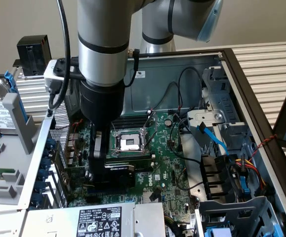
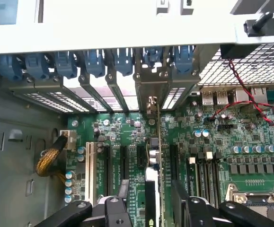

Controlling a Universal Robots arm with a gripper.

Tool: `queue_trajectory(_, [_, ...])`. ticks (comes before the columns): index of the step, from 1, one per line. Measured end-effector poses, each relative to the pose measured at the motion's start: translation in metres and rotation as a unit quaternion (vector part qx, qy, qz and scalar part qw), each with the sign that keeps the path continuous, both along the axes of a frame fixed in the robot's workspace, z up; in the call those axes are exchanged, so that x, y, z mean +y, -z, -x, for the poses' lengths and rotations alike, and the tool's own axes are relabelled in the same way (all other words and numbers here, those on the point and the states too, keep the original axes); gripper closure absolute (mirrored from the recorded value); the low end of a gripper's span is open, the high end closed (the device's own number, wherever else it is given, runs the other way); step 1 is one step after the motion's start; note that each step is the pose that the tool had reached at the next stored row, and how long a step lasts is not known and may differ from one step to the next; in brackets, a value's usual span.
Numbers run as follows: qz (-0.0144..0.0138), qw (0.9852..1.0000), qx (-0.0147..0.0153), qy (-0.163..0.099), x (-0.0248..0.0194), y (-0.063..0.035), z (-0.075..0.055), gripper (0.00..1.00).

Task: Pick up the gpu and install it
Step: 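Insert the gpu into the slot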

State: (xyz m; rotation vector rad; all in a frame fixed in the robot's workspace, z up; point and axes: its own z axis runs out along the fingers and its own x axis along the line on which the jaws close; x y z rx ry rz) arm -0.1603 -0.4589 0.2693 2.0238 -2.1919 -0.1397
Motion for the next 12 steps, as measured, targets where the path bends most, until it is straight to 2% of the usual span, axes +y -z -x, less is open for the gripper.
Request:
queue_trajectory(3, [0.0056,1.0,-0.0013,0.0,0.0,-0.0056,0.0001,0.53])
queue_trajectory(5, [0.0092,0.9999,-0.0043,0.0,0.0,-0.0079,0.0002,0.53])
queue_trajectory(7, [0.0122,0.9999,-0.0091,0.0,0.0,-0.0099,0.0008,0.53])
queue_trajectory(8, [0.0138,0.9998,-0.0164,0.0,0.0,-0.0114,0.0022,0.53])
queue_trajectory(10, [0.0149,0.9994,-0.0308,0.0,0.0001,-0.0119,0.0041,0.53])
queue_trajectory(11, [0.0154,0.9992,-0.0376,0.0,0.0002,-0.0121,0.0049,0.55])
queue_trajectory(12, [0.0159,0.9988,-0.0454,0.0,0.0002,-0.0123,0.0058,0.61])
